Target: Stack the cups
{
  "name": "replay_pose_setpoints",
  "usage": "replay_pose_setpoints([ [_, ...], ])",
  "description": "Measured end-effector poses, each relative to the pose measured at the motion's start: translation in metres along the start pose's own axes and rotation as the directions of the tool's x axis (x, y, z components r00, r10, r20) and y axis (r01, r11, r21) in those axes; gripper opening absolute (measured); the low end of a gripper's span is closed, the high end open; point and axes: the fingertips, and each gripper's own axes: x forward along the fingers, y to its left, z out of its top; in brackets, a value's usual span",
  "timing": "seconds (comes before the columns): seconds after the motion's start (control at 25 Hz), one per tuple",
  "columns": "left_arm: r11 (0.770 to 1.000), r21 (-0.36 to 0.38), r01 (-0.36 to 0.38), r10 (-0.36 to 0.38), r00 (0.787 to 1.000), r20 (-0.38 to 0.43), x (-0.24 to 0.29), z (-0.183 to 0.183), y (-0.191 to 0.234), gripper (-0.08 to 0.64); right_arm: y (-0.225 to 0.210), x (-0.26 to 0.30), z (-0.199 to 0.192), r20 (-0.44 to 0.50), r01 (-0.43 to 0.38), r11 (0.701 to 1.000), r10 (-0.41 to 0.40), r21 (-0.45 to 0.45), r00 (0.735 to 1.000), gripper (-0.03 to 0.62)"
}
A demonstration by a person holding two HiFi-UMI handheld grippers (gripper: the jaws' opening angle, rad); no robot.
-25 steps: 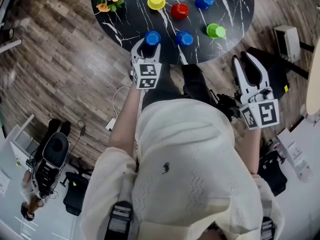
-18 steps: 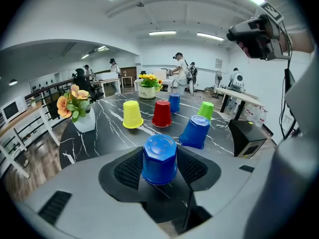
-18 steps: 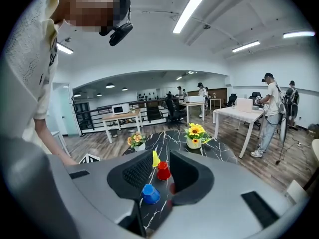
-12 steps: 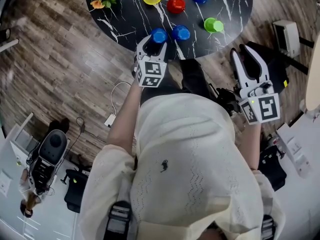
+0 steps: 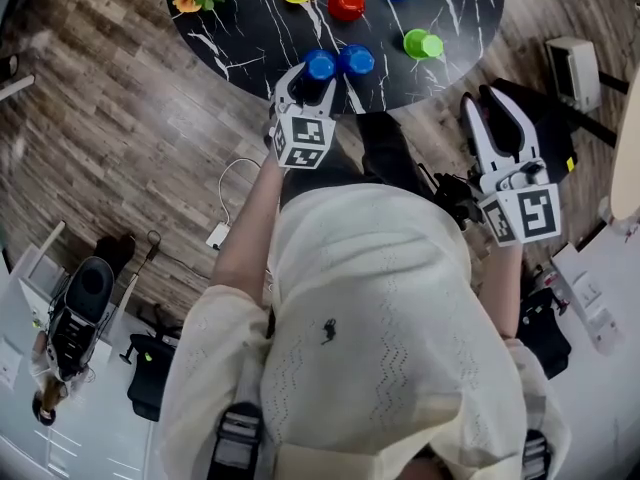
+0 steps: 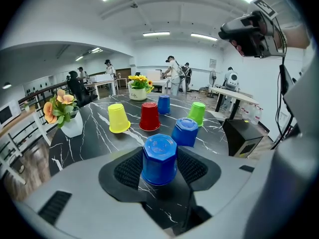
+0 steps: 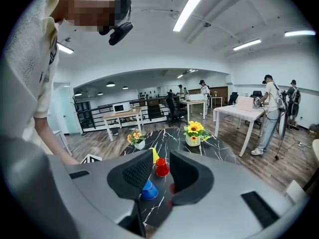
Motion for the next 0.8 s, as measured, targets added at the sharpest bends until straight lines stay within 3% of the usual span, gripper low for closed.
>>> replay_pose_setpoints([
  [0.4, 1.000, -0.022, -0.019, 0.019, 1.000, 0.003, 0.003, 0.005, -0.008, 0.238, -0.014, -0.005, -0.008, -0.010, -0.009, 1.000, 0.008, -0.008, 1.000, 0.115],
  [0.8, 0.992, -0.086, -0.088, 0.094, 0.994, 0.063, -0.022, 0.029, -0.007, 0.244, -0.036, 0.000, -0.025, -0.038, -0.048, 0.998, 0.047, -0.037, 0.998, 0.115],
])
